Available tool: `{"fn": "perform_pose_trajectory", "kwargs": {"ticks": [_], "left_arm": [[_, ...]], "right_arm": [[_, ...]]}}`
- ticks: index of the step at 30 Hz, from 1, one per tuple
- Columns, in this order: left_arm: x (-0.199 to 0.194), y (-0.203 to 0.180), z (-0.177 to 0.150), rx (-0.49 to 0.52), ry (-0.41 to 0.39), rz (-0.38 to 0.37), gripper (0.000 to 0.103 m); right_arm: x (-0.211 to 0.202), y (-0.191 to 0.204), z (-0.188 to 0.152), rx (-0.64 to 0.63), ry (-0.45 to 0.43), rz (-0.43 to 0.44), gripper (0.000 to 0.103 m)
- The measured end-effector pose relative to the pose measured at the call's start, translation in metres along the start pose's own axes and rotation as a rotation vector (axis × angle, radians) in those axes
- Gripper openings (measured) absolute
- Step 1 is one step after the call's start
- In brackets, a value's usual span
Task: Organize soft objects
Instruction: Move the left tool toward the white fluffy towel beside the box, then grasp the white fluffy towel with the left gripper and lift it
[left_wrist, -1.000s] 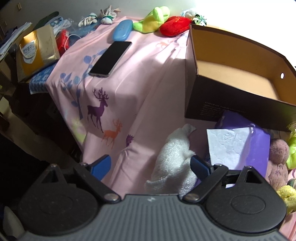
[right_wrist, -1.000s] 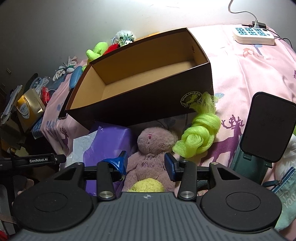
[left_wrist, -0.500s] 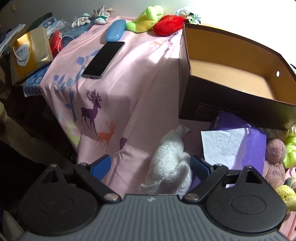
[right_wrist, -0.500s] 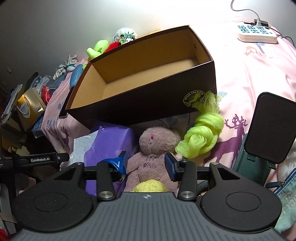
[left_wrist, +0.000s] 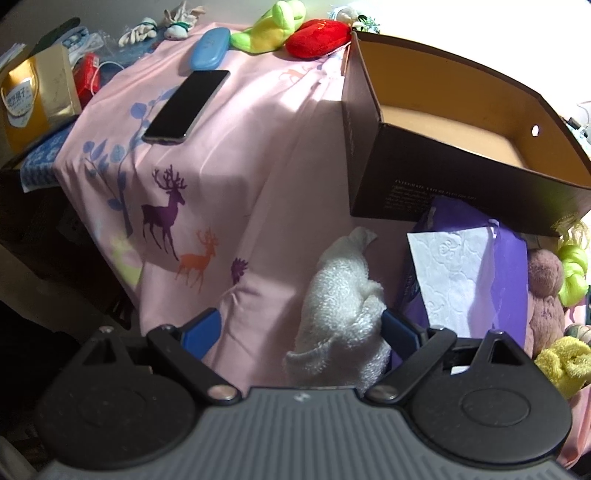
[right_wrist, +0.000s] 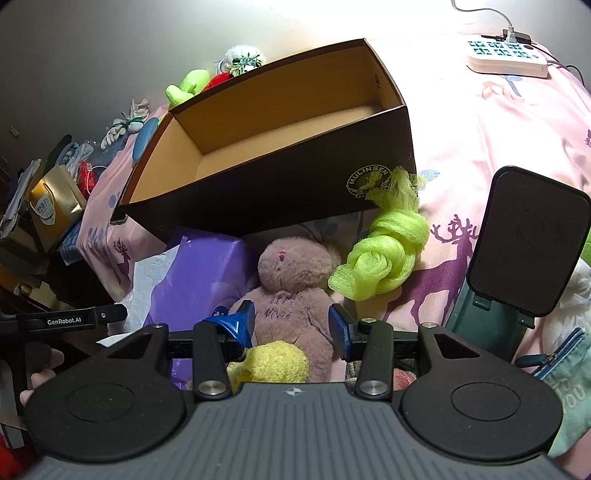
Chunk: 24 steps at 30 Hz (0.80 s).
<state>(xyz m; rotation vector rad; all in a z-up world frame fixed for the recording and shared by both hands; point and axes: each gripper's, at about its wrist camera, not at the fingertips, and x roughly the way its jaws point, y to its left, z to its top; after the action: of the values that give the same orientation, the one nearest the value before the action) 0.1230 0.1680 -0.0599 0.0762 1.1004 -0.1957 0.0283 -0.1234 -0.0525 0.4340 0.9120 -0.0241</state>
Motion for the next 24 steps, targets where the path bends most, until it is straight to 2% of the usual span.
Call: {"fn": "perform_pose_trajectory", "kwargs": {"ticks": [4, 7, 10, 14, 17, 19, 22, 24], "left_arm": [[0.001, 0.006, -0.001, -0.030, 0.007, -0.044, 0.093], [-0.003, 0.006, -0.002, -0.031, 0.003, -0.120, 0.093], [0.002, 0.001, -0.004, -0.016, 0.010, -0.109, 0.093], [0.016, 0.005, -0.004, -0.051, 0.033, -0.093, 0.093], [0.025, 0.016, -0.007, -0.103, 0.040, -0.146, 0.092], [0.029, 0.018, -0.010, -0.115, 0.041, -0.177, 0.090], [0.033, 0.018, -0.012, -0.136, 0.045, -0.235, 0.074], [0.030, 0.016, -0.011, -0.132, 0.036, -0.243, 0.063]], "right_arm": [[0.001, 0.001, 0.001, -0.006, 0.004, 0.003, 0.027], [0.002, 0.002, 0.001, -0.004, 0.006, 0.003, 0.027], [0.004, 0.003, 0.002, -0.005, 0.010, 0.003, 0.027], [0.006, 0.004, 0.002, -0.008, 0.012, 0.003, 0.027], [0.007, 0.002, 0.003, -0.001, 0.013, -0.003, 0.027], [0.008, 0.002, 0.003, 0.004, 0.012, -0.007, 0.027], [0.010, 0.004, 0.004, -0.001, 0.017, -0.009, 0.027], [0.011, 0.005, 0.004, -0.009, 0.017, -0.008, 0.027]]}}
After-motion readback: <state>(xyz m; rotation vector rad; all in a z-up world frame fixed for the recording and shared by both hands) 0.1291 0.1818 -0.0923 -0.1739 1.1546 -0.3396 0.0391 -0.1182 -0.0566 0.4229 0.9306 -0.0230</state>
